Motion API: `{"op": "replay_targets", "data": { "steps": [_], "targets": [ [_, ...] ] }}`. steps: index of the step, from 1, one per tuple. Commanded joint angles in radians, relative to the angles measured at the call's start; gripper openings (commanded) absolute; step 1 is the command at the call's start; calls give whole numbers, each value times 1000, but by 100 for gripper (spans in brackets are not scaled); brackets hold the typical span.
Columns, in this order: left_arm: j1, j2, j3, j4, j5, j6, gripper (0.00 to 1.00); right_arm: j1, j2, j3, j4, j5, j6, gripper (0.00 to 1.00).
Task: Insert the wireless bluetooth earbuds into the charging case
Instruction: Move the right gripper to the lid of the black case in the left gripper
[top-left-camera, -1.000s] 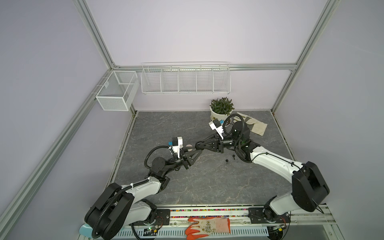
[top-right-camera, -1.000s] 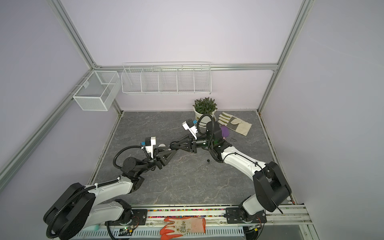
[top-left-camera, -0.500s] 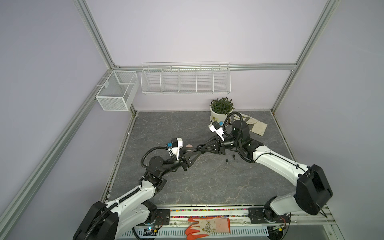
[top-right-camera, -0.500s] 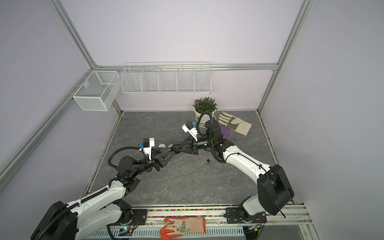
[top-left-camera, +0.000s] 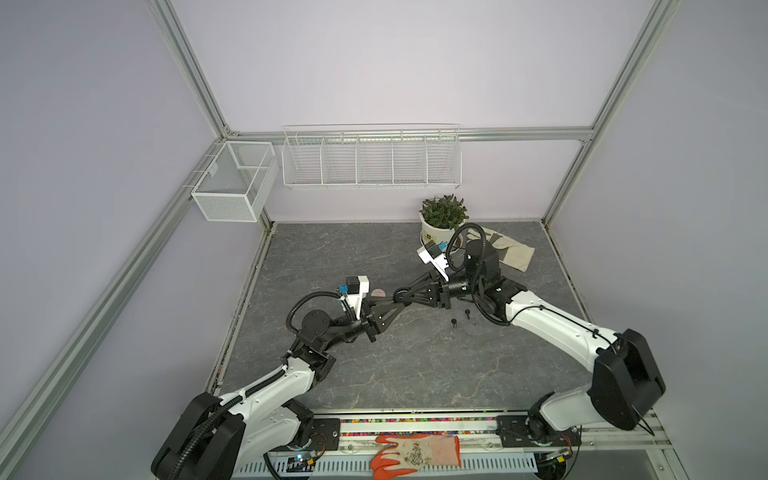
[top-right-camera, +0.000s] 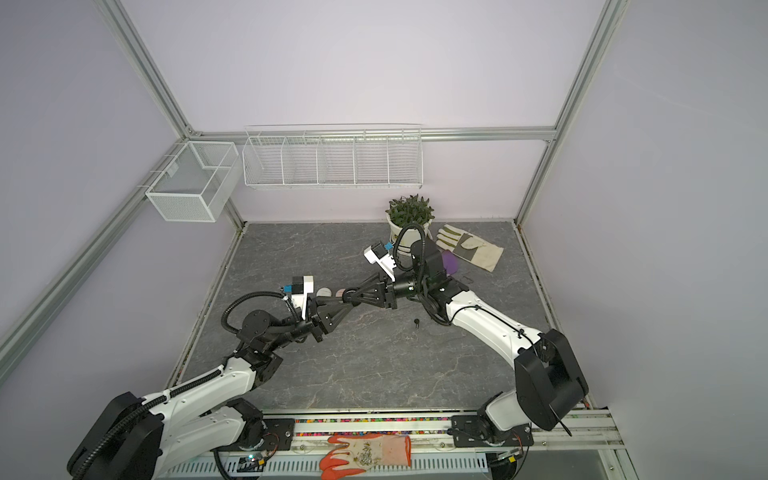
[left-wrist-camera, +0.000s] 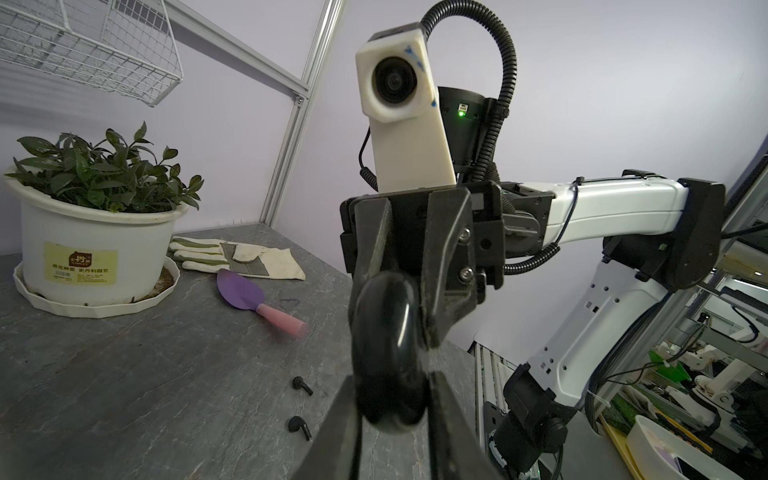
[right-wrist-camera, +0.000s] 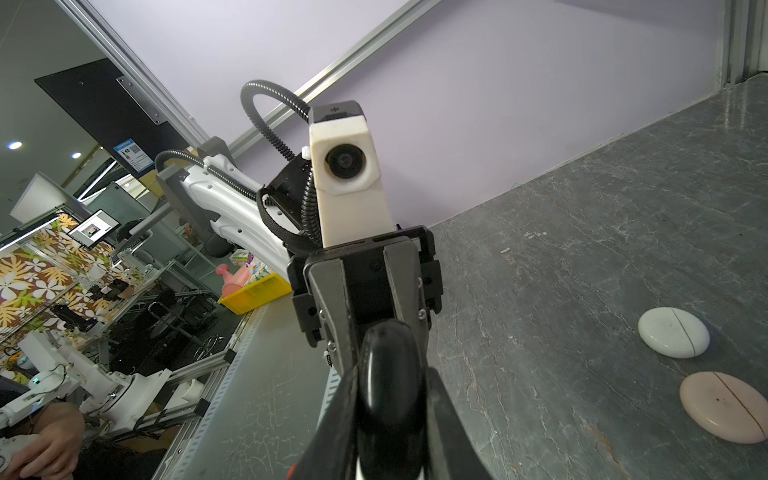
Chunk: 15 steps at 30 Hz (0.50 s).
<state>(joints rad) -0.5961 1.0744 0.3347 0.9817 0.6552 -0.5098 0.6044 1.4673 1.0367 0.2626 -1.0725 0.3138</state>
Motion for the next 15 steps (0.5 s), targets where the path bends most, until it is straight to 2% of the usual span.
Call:
{"op": "replay_targets", "data": {
  "steps": [1,15],
  "targets": [
    [-1,-3,28,31,3,17,26,10,6,20,21,-24,-3,19],
    [-1,4,41,48,1,19,33,14,19,24,16,-27,-5,19]
  ]
}}
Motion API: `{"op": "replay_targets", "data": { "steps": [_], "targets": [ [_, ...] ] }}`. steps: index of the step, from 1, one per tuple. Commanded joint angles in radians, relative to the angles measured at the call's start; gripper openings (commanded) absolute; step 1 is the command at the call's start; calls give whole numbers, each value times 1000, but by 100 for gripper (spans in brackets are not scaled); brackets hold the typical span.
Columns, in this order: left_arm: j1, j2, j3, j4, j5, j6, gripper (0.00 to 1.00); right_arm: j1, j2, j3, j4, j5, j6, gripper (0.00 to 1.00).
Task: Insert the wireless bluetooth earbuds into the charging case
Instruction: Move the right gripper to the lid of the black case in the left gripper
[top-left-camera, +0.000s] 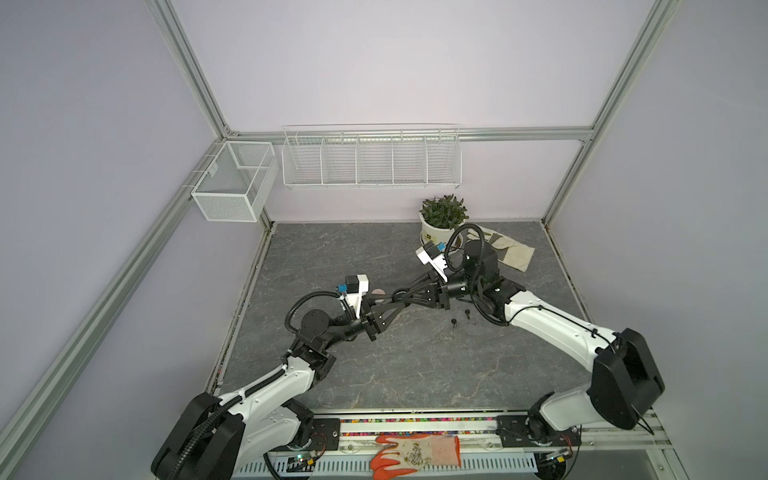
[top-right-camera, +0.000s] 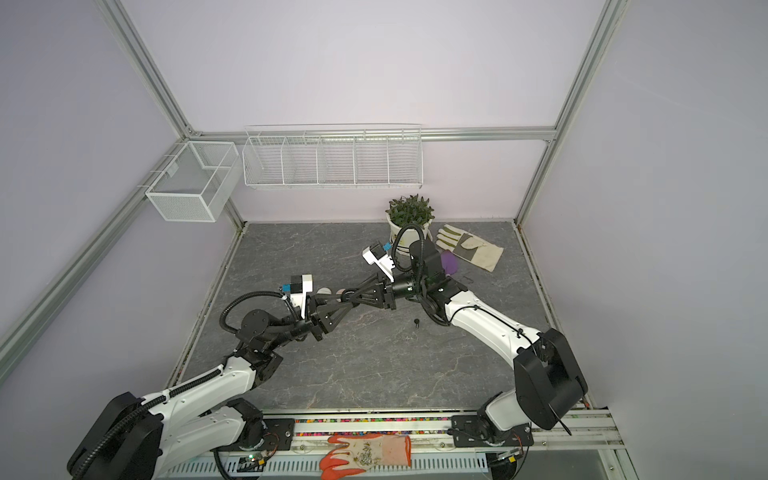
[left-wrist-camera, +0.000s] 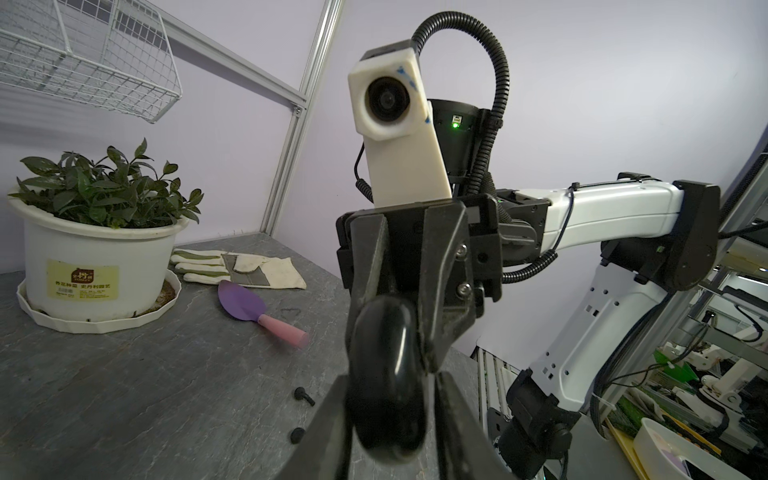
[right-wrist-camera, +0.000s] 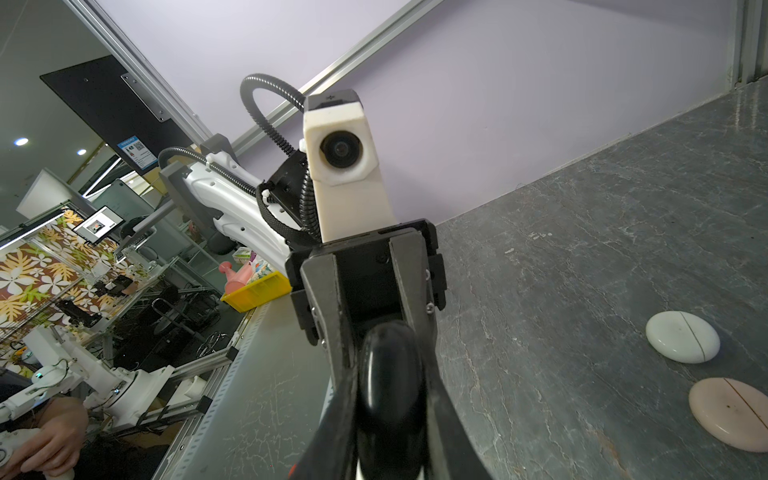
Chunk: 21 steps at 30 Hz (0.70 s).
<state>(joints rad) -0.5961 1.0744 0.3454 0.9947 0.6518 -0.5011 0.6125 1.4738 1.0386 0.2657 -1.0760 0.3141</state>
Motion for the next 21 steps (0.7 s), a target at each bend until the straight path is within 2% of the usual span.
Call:
{"op": "replay_targets", "data": {
  "steps": [1,5,9,10,12,14,16,18,21],
  "targets": [
    [-1,5,30,36,6,10,29,7,12,21,14,-23,-6,19],
    [-2,3,26,37,6,10,16,6,10,24,11,-20,-4,19],
    [-1,-3,18,37,4,5,8,7,12,30,12,-19,0,21],
    [-1,-4,16,37,3,7,6,7,12,33,11,-19,-1,24],
    [-1,-5,12,28,1,13,1,4,8,44,-28,-13,-23,37],
    [-2,-6,12,2,3,29,0,-5,-19,100,-251,22,-174,51],
    [-2,-8,16,-40,8,52,0,-20,-66,187,-527,129,-389,62],
    [-1,-10,17,-71,14,74,0,-19,-108,234,-675,234,-558,66],
    [-2,-20,26,-129,23,124,0,-9,-167,239,-776,323,-756,67]
  ]
}}
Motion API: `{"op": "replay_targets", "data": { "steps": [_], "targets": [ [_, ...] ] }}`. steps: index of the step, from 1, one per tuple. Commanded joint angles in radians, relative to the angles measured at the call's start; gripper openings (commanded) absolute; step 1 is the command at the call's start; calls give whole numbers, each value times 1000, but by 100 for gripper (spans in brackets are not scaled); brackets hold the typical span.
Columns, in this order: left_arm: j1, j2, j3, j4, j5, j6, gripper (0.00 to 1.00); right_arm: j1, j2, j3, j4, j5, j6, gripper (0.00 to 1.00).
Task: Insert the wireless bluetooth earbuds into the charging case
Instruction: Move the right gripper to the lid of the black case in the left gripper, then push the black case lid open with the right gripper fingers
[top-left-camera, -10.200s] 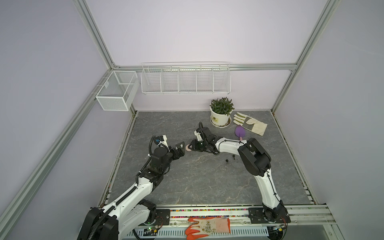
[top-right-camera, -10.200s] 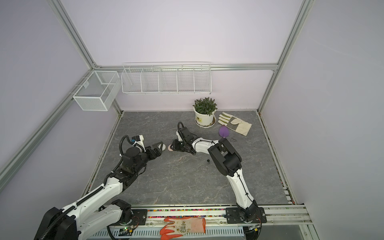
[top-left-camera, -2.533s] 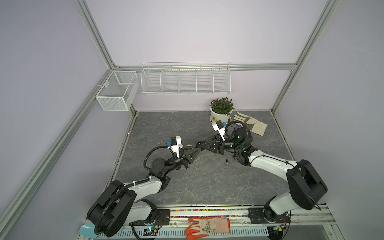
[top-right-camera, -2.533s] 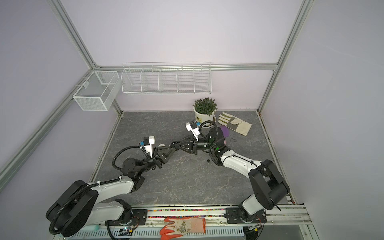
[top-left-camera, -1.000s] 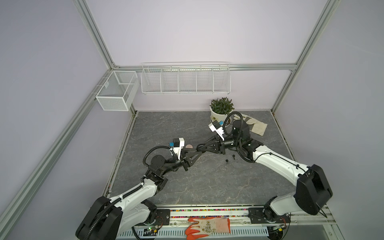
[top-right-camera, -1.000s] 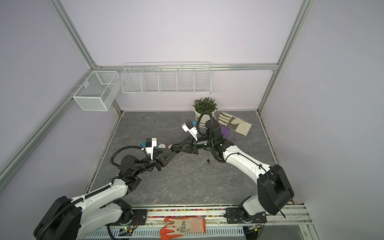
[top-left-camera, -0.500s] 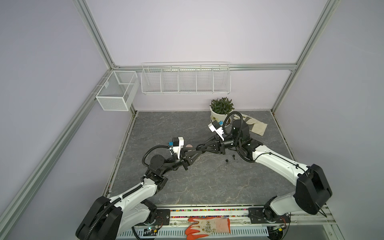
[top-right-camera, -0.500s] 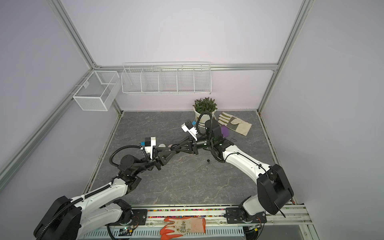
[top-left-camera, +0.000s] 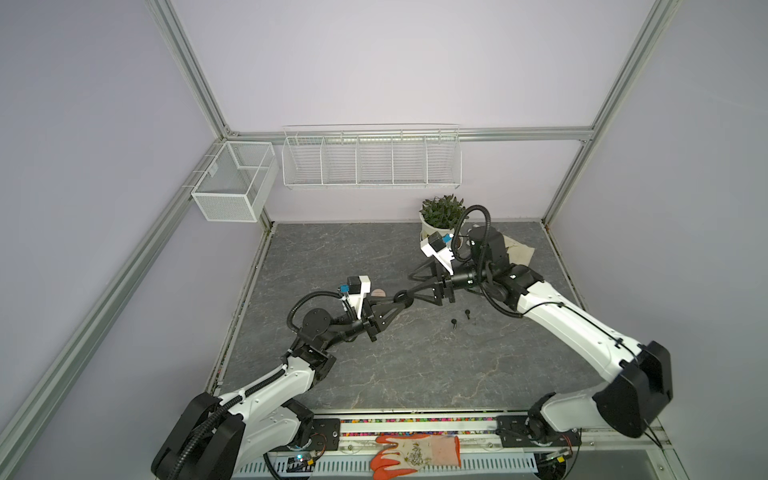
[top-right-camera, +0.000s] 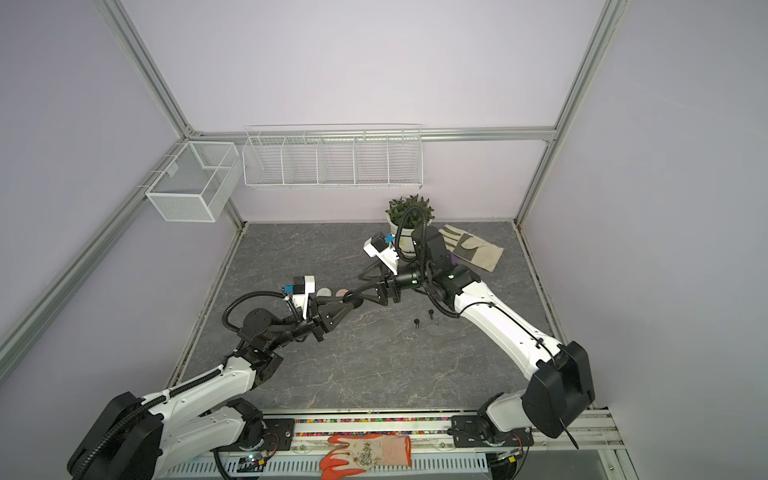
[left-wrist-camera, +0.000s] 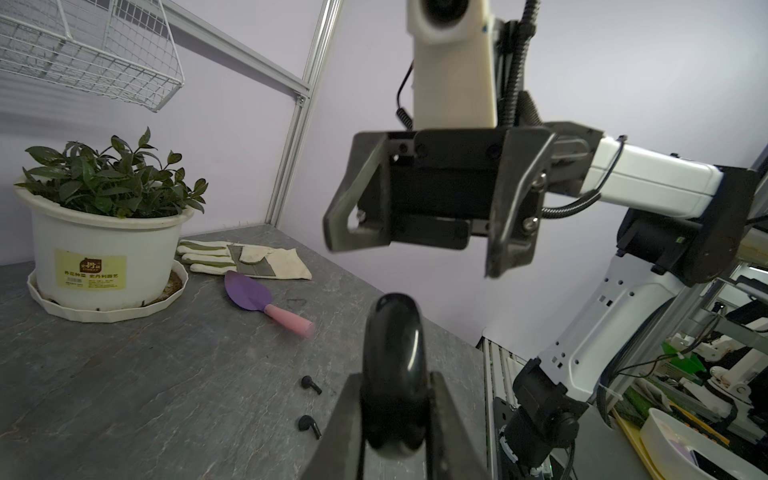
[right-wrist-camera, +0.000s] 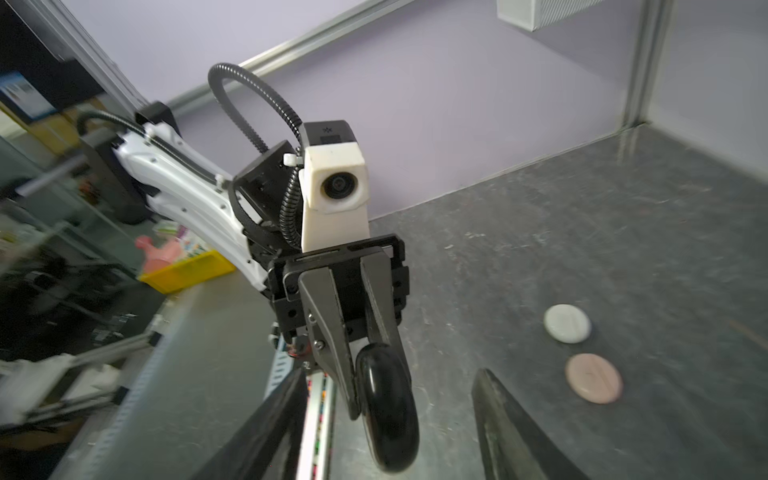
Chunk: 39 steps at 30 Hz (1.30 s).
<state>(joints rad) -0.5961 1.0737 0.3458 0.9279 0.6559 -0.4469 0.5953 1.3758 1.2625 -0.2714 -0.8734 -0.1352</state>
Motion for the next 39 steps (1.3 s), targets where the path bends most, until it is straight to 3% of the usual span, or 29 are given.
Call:
{"op": "replay_targets", "data": {
  "steps": [1,5,7,27,39],
  "targets": [
    [-1,-21,30,-86,19,91,0,21,-89,0,-247,173,-372,67],
    [-2,-12,36,-106,24,129,0,97,-120,-25,-269,425,-572,73],
    [-2,-3,29,-101,22,145,0,116,-107,-9,-279,487,-599,74],
    [-1,1,-2,-167,34,275,0,242,-59,-63,-161,695,-668,76],
    [-1,24,-10,-154,53,261,0,248,-13,-36,-152,698,-698,75]
  ]
}}
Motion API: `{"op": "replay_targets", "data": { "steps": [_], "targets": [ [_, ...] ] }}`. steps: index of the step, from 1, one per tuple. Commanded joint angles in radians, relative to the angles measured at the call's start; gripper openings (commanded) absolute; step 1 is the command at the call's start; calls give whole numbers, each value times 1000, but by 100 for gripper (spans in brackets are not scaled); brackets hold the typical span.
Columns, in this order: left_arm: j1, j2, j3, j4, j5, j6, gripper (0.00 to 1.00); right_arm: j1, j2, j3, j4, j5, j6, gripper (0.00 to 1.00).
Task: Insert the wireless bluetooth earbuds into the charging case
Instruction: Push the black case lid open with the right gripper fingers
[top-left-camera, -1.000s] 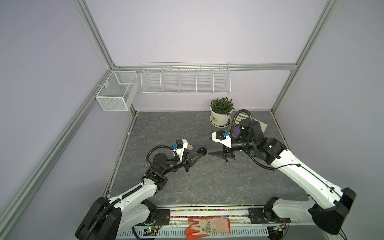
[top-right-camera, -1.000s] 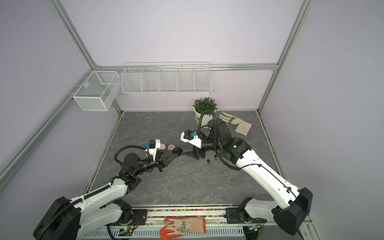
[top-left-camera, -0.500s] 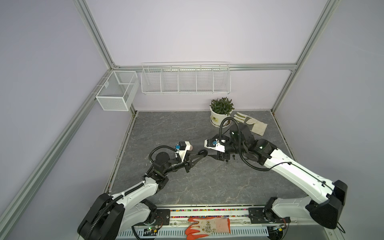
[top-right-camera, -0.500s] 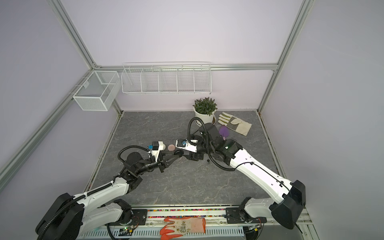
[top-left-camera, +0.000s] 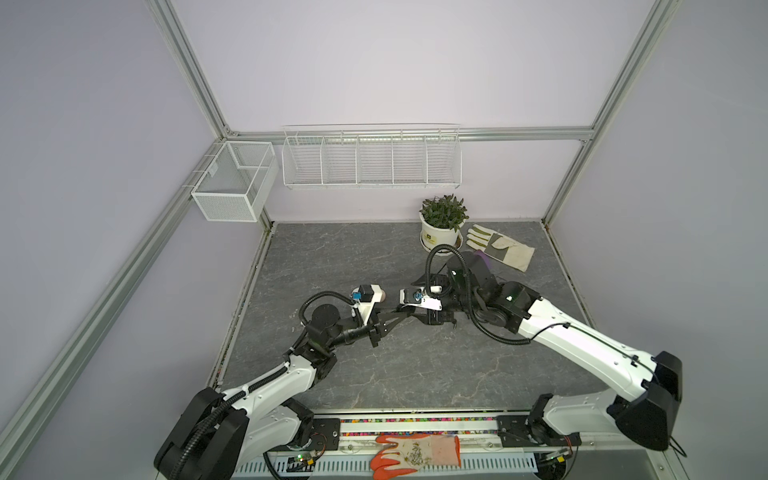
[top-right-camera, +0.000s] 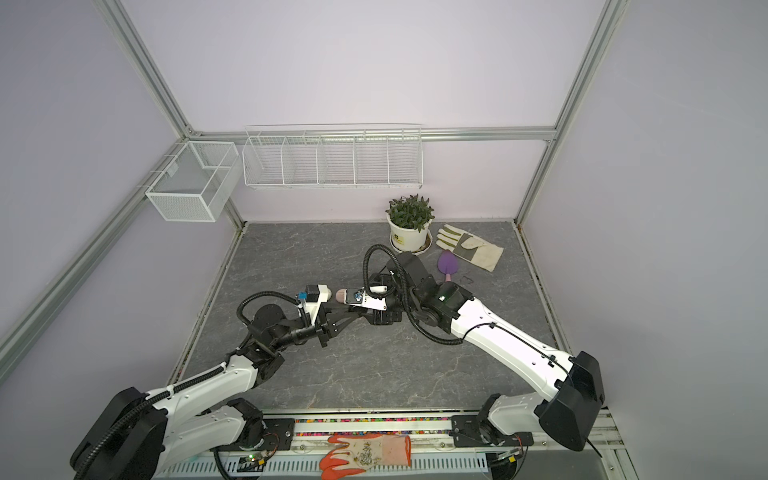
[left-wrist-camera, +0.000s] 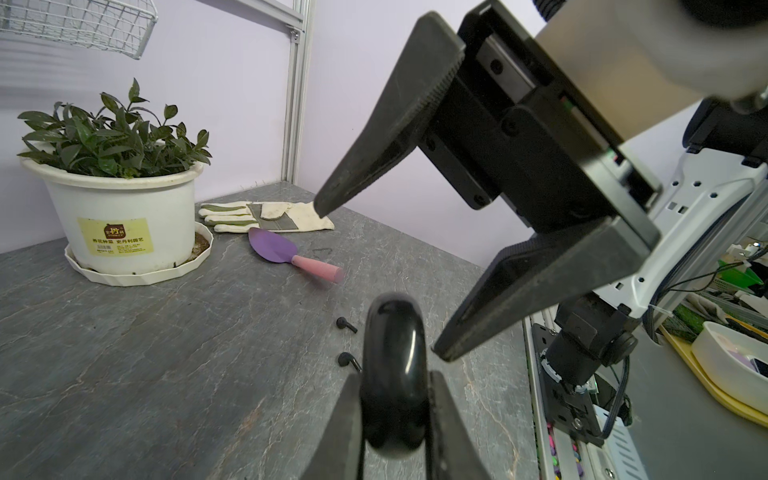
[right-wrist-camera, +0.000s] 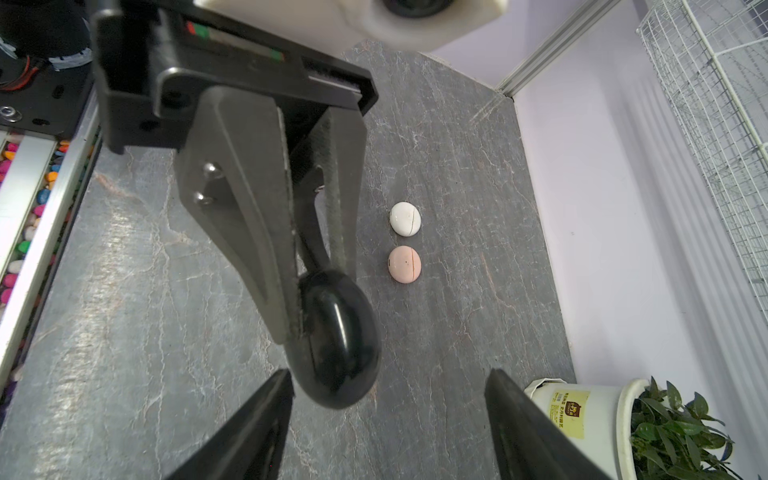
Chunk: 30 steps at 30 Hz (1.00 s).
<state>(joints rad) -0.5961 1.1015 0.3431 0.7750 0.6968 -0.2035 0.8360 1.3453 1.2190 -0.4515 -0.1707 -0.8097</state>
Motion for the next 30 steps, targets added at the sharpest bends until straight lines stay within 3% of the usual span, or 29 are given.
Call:
{"op": "replay_targets", "data": {
  "steps": [1,30],
  "targets": [
    [-1,-11,-7,-13,8,19,0,8,20,15,30,-7,-17,75],
    [-1,-8,-2,-36,20,19,0,15,39,31,99,88,47,74]
  ]
}}
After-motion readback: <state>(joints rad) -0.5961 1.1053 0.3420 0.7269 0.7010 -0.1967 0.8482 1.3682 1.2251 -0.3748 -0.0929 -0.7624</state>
